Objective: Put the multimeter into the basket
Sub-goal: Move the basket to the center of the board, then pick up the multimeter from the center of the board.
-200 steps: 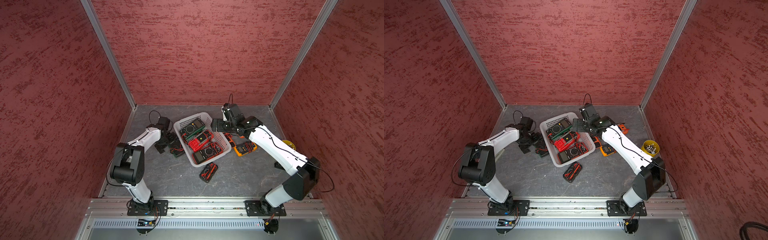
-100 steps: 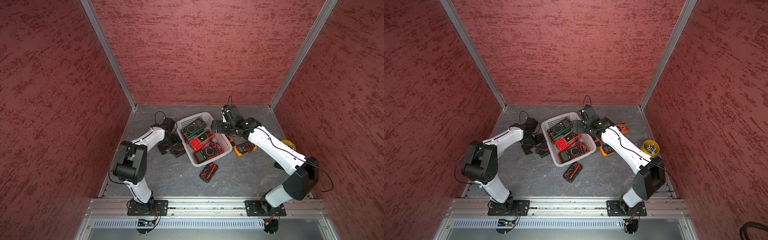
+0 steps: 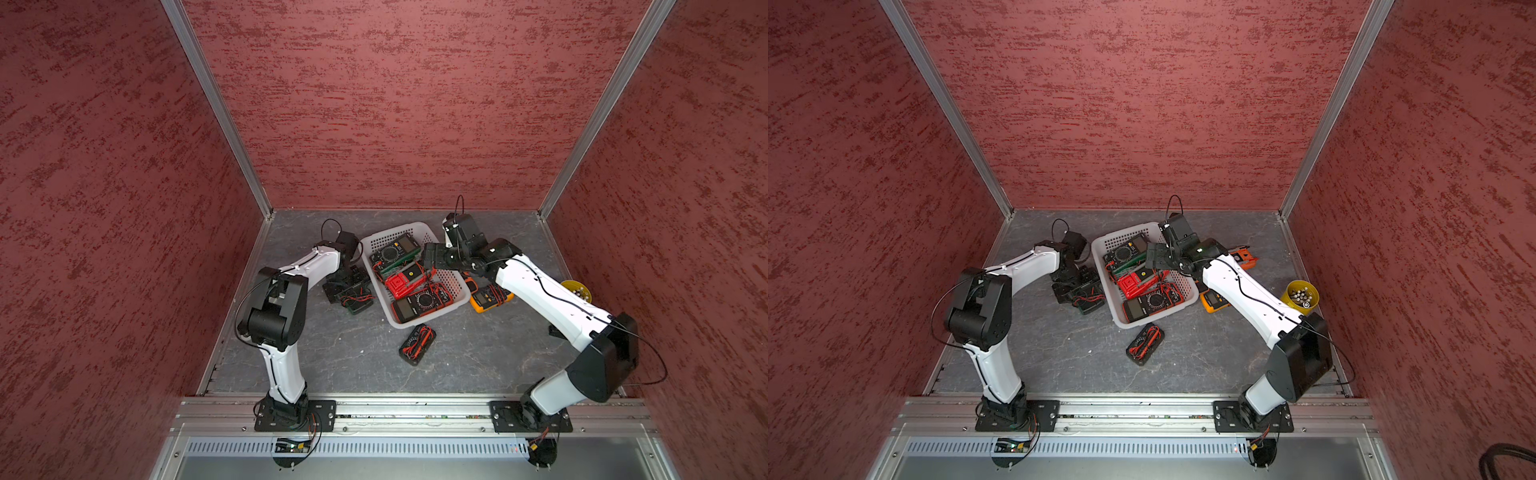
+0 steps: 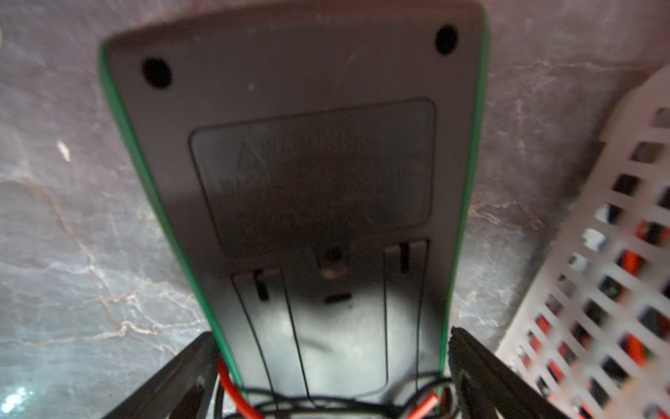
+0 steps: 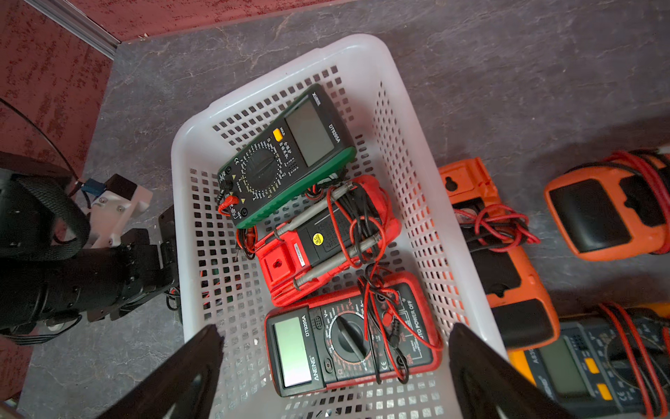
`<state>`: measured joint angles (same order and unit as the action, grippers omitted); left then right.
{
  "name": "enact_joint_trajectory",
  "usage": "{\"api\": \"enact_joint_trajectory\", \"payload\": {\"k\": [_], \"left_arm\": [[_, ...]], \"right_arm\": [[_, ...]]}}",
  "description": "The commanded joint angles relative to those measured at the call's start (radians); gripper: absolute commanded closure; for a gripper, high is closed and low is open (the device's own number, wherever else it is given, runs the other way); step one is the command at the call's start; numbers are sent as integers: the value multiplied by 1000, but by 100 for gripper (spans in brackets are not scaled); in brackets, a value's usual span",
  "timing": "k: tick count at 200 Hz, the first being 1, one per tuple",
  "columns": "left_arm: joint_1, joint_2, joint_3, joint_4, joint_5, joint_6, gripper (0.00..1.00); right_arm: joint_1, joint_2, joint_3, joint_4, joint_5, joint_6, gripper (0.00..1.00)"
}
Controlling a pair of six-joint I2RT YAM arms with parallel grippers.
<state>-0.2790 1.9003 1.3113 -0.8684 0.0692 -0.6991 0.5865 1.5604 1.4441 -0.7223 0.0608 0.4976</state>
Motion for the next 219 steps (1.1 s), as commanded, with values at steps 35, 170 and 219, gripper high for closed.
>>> {"api": "enact_joint_trajectory", "payload": {"k": [35, 170, 219], "left_arm": [[-7, 76, 41, -67, -122, 67, 0], [103, 95, 14, -1, -120, 229, 45], [104, 47, 23, -4, -178, 263, 84]], "right_arm": [[4, -23, 4, 34, -13, 9, 1], [3, 12, 92, -51, 29, -16, 1], [3, -5, 96, -67, 69, -16, 1]]}}
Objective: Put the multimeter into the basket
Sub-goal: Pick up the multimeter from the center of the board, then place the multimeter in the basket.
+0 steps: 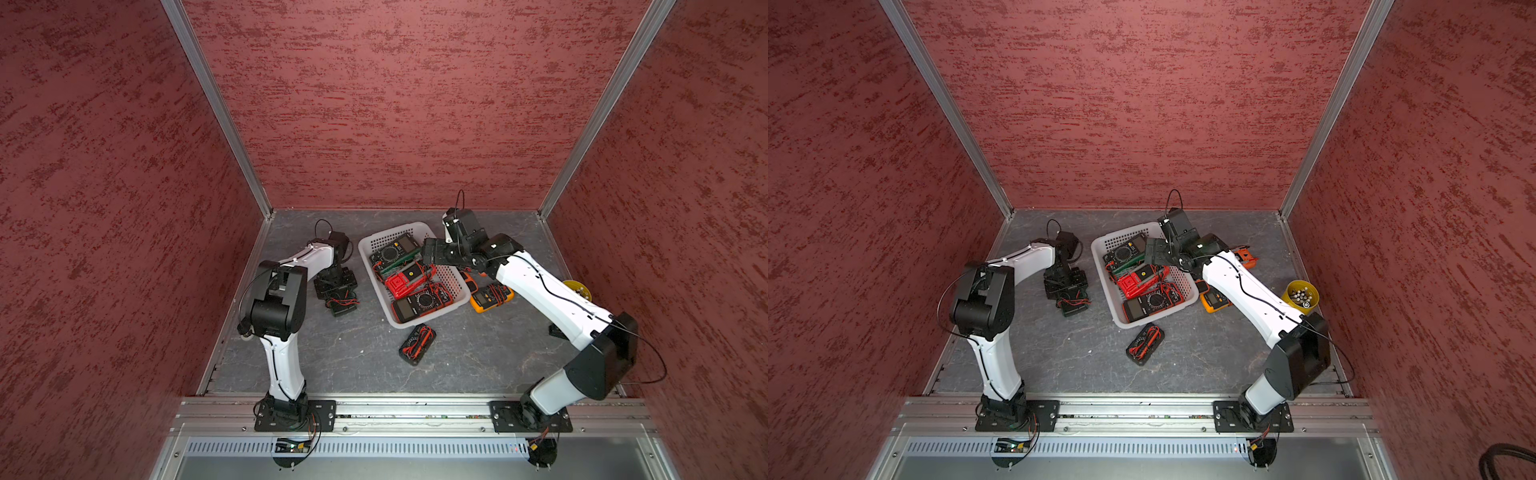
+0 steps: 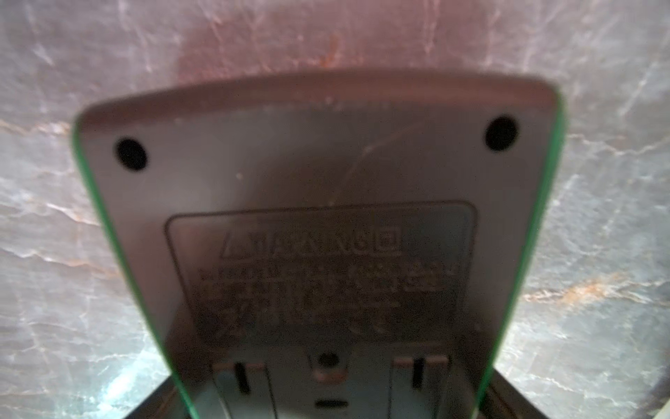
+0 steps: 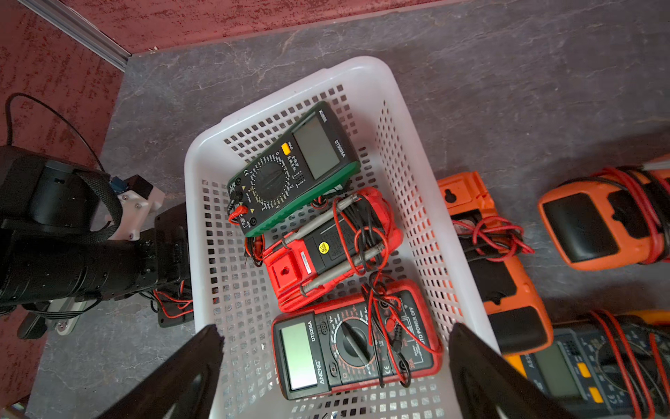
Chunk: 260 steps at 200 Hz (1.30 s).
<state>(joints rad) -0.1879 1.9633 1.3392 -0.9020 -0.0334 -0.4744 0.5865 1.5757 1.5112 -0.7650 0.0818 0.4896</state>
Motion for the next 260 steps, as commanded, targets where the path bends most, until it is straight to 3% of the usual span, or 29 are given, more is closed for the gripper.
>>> {"api": "enact_joint_trajectory", "payload": {"k": [1, 15, 77, 126, 170, 222, 260], "left_arm": [[13, -18, -4, 29, -77, 38, 84], [13, -45, 11, 25, -97, 54, 100], [2, -201, 139, 55, -107, 262, 100], [-69, -261, 296, 121, 135, 543, 100], [-166, -168, 475, 97, 333, 688, 100], [-259, 22, 690, -65, 491, 852, 100], [-323, 113, 744, -153, 421, 958, 98]], "right_arm": [[3, -20, 29, -24, 48, -8, 1], [2, -29, 28, -26, 69, 4, 1], [-26, -99, -42, -2, 129, 93, 1], [-84, -152, -106, 9, 103, 169, 1], [-131, -171, -136, 0, 76, 210, 1], [-196, -241, -213, 7, 53, 270, 1], [-212, -278, -247, 7, 51, 286, 1]]}}
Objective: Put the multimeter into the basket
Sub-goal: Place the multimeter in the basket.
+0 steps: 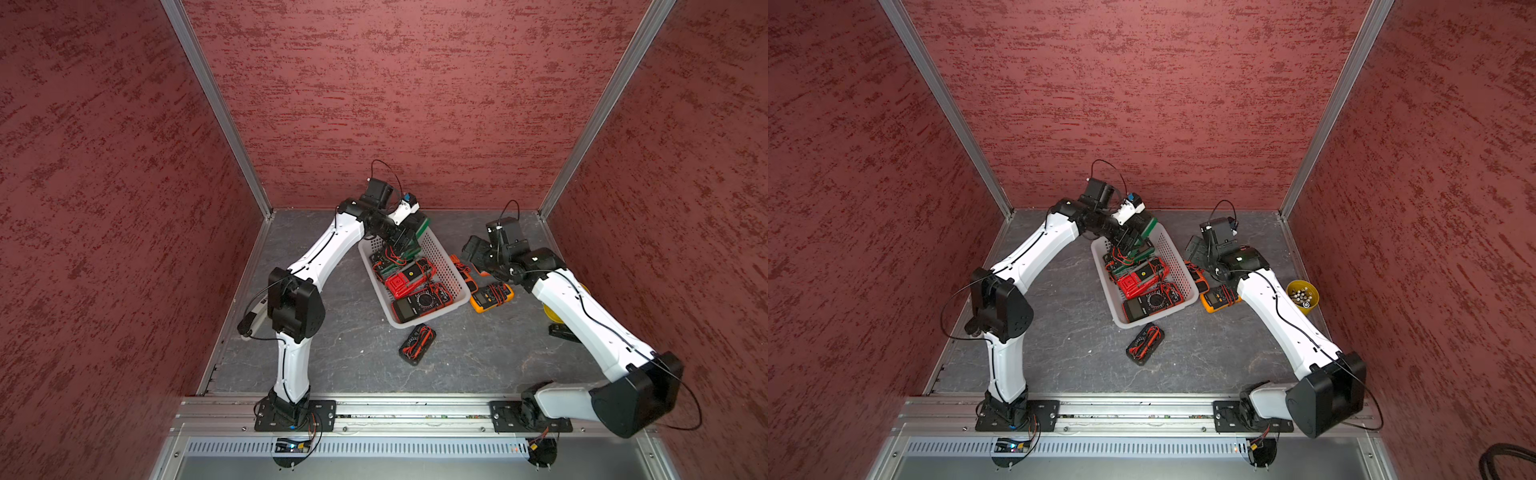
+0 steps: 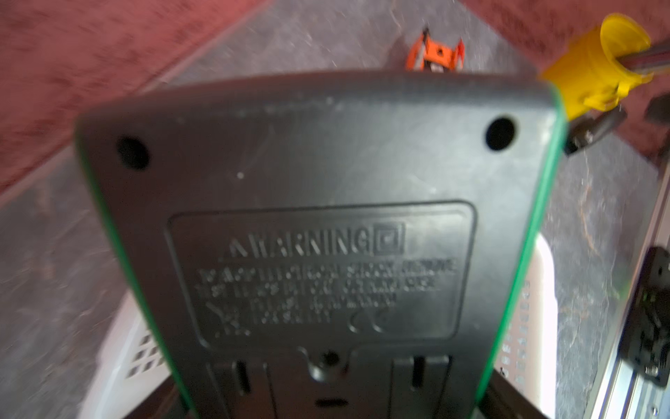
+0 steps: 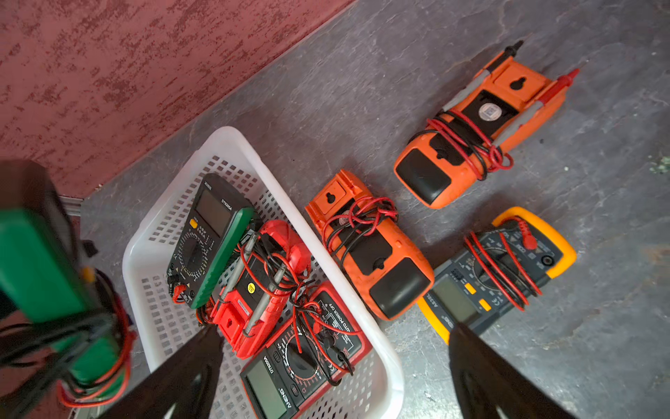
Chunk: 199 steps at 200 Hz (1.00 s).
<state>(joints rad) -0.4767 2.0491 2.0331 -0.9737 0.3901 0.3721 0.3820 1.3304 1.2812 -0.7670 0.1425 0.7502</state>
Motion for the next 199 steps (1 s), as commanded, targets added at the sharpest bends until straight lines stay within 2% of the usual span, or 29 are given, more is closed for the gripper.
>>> {"api": "enact_joint_trajectory", "payload": {"k": [1, 18, 47, 74, 99, 134, 171, 199], "left_arm": [[-36, 29, 51, -84, -7, 113, 98], [-61, 61, 63, -121, -62, 126, 96], [-79, 98, 74, -165, -62, 121, 90], [-90, 114, 62, -174, -95, 115, 80], [-89, 124, 39, -171, -154, 107, 78], [-89, 127, 8, -162, -165, 91, 70], [-90, 114, -56, -101, -197, 74, 68], [-91, 118, -83, -51, -241, 65, 54]], "right_arm": [[-8, -34, -17, 8, -9, 24, 1], [-11, -45, -21, 6, -4, 24, 1], [-15, -45, -23, 13, -6, 23, 1], [-16, -31, -20, 20, -21, 21, 1], [-17, -22, -19, 24, -32, 21, 1], [-19, -21, -11, 25, -33, 14, 1], [-20, -13, -6, 29, -41, 13, 1], [-20, -1, 4, 28, -52, 11, 1]]}}
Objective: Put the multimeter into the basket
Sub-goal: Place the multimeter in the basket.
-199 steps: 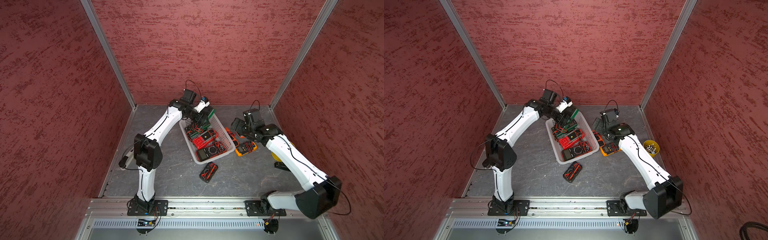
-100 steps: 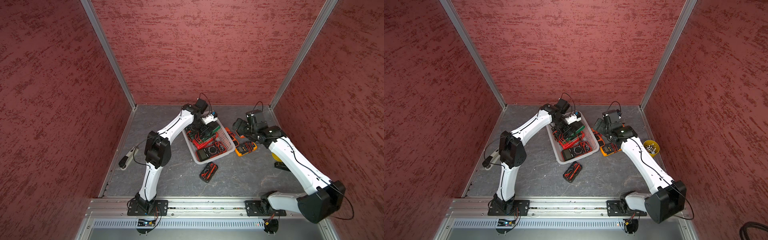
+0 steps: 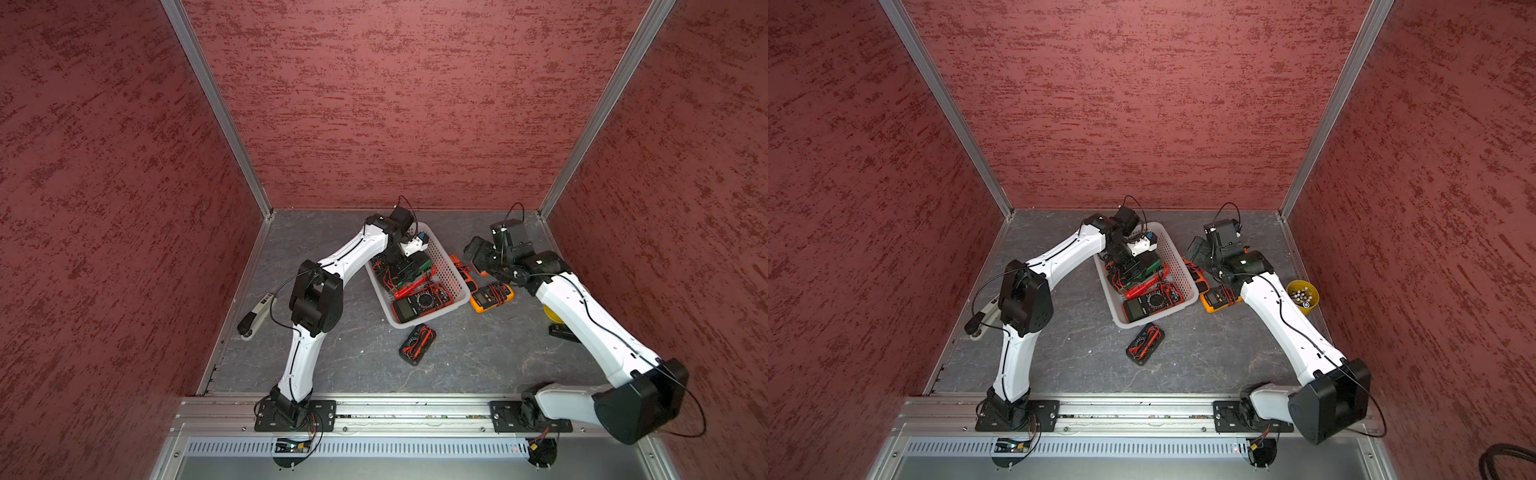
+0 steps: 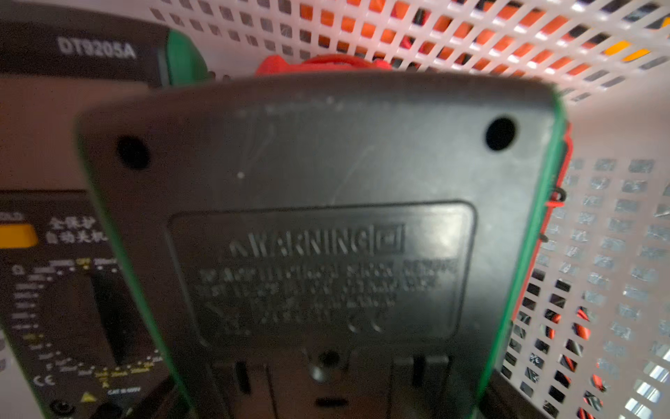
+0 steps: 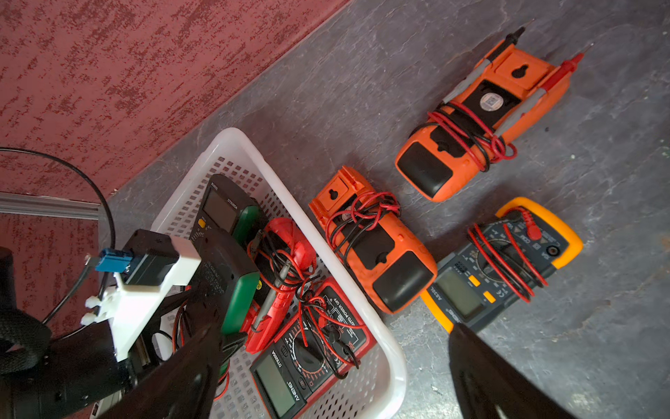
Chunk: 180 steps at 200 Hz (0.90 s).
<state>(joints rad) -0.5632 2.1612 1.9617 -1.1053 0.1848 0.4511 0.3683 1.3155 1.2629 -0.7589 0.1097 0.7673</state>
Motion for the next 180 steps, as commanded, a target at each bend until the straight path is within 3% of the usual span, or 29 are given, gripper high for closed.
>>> {"api": "enact_joint_trajectory", "payload": {"k": [1, 25, 59, 83, 108, 113, 180], "left_arm": [[-4, 6, -13, 81, -38, -15, 53], [-6, 15, -23, 110, -59, -15, 46], [-17, 38, -28, 127, -109, 6, 28], [-27, 29, -43, 130, -105, 19, 6], [-33, -6, -91, 168, -74, 24, 4], [-35, -12, -96, 172, -68, 23, 0], [-32, -78, -113, 167, -94, 12, 0]], "right_arm": [[-6, 14, 22, 20, -19, -7, 1], [-6, 18, 30, 21, -24, -9, 1], [-8, 20, 30, 26, -30, -9, 1], [-6, 18, 25, 25, -34, -5, 1], [-7, 17, 17, 27, -33, -1, 1], [-7, 17, 16, 27, -34, -1, 1], [-7, 22, 18, 41, -56, -5, 1]]}}
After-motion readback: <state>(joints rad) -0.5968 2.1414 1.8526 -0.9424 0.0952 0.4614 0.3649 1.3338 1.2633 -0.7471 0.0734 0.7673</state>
